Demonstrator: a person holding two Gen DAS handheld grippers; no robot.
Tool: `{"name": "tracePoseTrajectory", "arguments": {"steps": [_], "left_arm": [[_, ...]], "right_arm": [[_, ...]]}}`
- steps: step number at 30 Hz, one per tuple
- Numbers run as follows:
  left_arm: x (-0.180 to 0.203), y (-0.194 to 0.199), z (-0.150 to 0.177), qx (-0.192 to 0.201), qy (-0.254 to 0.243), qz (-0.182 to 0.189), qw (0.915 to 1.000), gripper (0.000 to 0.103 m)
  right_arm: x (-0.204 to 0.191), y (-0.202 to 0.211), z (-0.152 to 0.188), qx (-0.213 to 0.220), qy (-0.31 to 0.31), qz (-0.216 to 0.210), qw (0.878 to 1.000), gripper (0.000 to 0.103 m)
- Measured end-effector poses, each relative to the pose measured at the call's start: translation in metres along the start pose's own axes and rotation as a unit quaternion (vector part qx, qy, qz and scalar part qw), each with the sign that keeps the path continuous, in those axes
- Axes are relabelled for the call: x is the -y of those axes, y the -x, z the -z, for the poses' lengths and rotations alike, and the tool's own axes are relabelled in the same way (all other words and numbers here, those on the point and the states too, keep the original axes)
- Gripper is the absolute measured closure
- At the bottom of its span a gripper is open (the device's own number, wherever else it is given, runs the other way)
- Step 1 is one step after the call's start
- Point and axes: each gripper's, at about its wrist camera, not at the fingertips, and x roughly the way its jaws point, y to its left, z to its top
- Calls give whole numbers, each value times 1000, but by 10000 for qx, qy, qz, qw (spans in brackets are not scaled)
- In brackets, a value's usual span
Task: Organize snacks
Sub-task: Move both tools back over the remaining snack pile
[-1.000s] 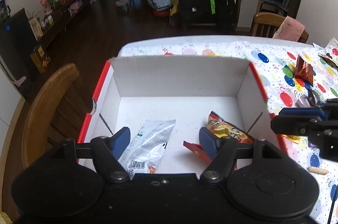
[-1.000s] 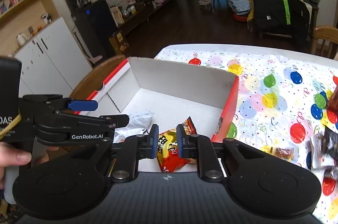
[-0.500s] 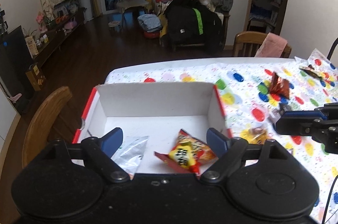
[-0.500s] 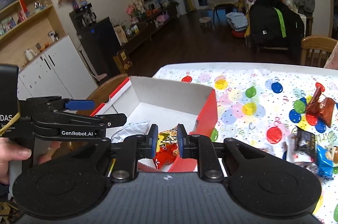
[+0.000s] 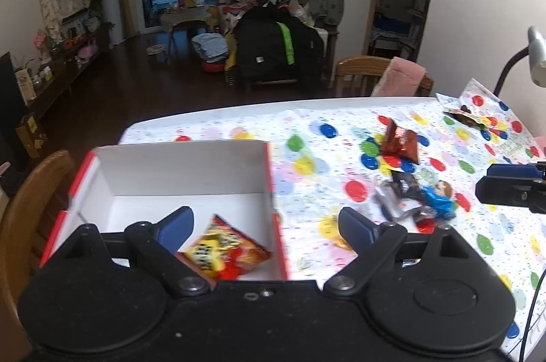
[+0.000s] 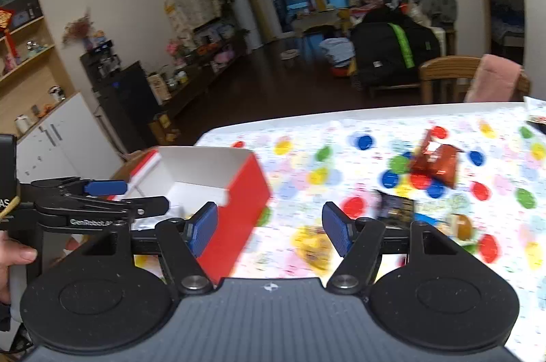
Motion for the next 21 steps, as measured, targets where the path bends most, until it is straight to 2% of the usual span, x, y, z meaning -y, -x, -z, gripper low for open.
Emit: {"name": "tracePoseTrajectory", "arguments": {"steps": [2, 4, 8, 12, 16, 21], "left_arm": [[12, -2, 2, 53, -29, 45, 10000, 2], [26, -4, 4, 125, -54, 76, 9999, 0], [49, -15, 7, 73, -49, 211, 9997, 0], [73, -31, 11, 3, -35, 312, 9995, 0], [96, -47, 16, -74, -41, 315, 9995, 0], [115, -71, 24, -226, 21, 240, 9995, 0]], "right_arm": [[14, 10, 3, 62, -20, 117, 9999, 21], [27, 20, 7, 142, -5, 313, 9994, 18], [57, 29, 13, 163, -123, 656, 9976, 18], [89, 35, 21, 65, -274, 735, 9969, 18], [107, 35, 30, 179, -125, 1064, 9941, 18], [141, 22, 32, -103, -350, 958, 9947, 18]]}}
